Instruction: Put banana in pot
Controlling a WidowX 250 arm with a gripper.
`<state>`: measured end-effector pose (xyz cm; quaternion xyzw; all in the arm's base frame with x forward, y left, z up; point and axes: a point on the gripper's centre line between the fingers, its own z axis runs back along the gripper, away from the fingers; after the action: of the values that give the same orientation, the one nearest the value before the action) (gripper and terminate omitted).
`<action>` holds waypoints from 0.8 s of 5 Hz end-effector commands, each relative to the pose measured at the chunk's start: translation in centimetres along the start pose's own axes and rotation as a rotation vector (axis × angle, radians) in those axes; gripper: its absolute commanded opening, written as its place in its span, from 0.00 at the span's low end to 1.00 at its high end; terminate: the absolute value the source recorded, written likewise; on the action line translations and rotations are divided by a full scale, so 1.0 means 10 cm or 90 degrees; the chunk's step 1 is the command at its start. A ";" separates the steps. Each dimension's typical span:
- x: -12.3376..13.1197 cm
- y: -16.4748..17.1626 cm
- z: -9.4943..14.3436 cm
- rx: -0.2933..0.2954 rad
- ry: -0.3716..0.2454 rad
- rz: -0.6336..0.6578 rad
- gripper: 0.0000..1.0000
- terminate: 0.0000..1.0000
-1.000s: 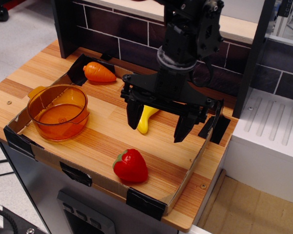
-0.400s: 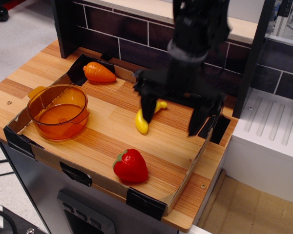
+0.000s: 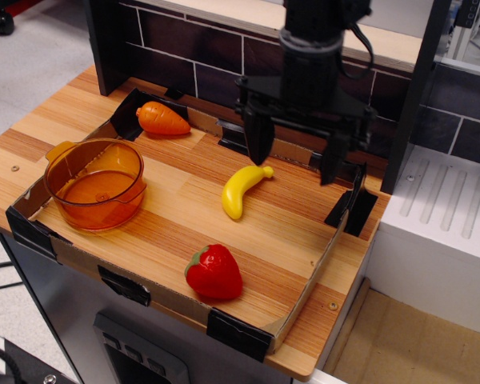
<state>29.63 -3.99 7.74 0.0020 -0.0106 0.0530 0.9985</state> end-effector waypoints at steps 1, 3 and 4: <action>0.30 0.33 -0.23 0.046 -0.002 -0.016 1.00 0.00; 0.36 0.56 -0.45 0.083 0.009 -0.017 1.00 0.00; 0.34 0.55 -0.57 0.089 0.027 -0.023 1.00 0.00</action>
<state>31.45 1.87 0.47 0.0704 0.0431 0.0359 0.9959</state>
